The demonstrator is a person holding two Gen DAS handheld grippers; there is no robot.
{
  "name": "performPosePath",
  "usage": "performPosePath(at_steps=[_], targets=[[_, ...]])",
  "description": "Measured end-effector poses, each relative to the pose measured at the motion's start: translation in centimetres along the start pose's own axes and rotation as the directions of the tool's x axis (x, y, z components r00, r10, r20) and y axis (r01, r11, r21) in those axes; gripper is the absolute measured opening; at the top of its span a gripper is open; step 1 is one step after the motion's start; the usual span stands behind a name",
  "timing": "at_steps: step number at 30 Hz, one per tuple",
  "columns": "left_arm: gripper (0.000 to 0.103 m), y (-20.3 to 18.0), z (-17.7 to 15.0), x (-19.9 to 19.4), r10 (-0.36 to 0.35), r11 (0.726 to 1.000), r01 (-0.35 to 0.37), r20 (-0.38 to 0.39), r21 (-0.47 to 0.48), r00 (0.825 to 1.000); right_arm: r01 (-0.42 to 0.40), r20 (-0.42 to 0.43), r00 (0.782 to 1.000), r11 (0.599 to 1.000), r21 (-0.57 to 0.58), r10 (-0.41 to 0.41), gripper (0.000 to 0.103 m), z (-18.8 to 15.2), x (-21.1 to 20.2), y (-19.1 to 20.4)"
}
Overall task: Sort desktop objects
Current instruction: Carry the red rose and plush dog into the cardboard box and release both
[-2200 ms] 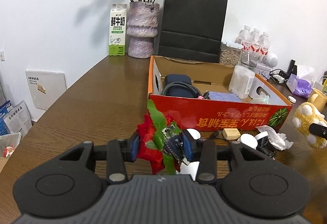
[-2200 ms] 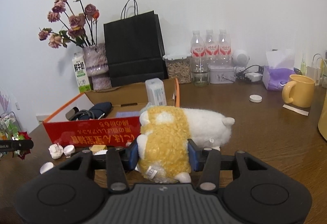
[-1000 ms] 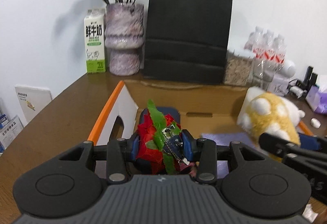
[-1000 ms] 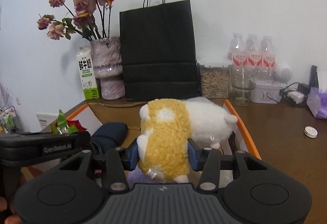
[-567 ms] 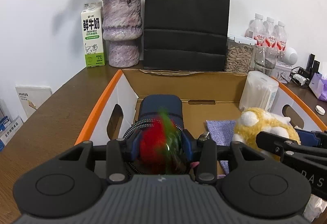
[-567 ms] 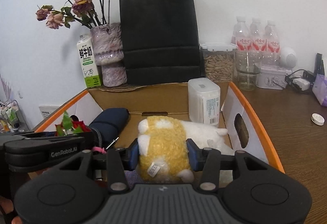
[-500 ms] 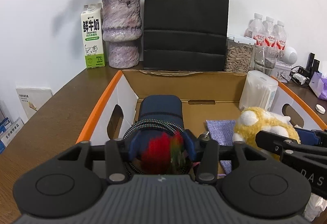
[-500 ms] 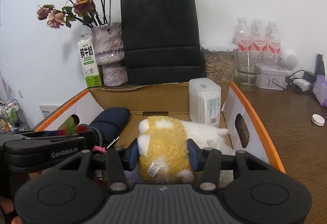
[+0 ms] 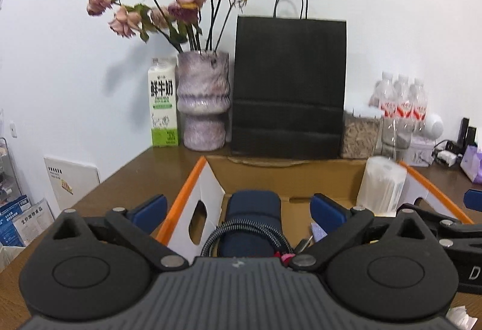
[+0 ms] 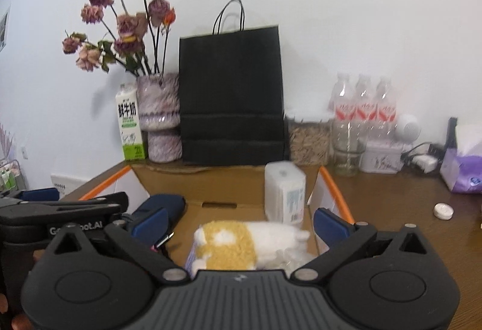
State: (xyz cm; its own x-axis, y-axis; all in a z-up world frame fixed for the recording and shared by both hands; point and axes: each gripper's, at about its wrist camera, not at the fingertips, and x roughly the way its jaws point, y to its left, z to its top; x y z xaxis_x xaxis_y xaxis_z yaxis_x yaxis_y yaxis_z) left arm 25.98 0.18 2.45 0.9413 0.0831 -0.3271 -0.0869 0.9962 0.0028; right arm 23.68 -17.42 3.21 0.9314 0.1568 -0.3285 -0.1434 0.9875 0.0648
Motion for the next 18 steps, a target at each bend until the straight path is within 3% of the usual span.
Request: performPosePath(at_steps=[18], targets=[[0.103,0.4,-0.4,-1.8,-0.023,1.000,0.024,0.047,-0.016,0.999,-0.003,0.055,0.998,1.000,-0.020,0.004,0.103,-0.3,-2.7,-0.3]])
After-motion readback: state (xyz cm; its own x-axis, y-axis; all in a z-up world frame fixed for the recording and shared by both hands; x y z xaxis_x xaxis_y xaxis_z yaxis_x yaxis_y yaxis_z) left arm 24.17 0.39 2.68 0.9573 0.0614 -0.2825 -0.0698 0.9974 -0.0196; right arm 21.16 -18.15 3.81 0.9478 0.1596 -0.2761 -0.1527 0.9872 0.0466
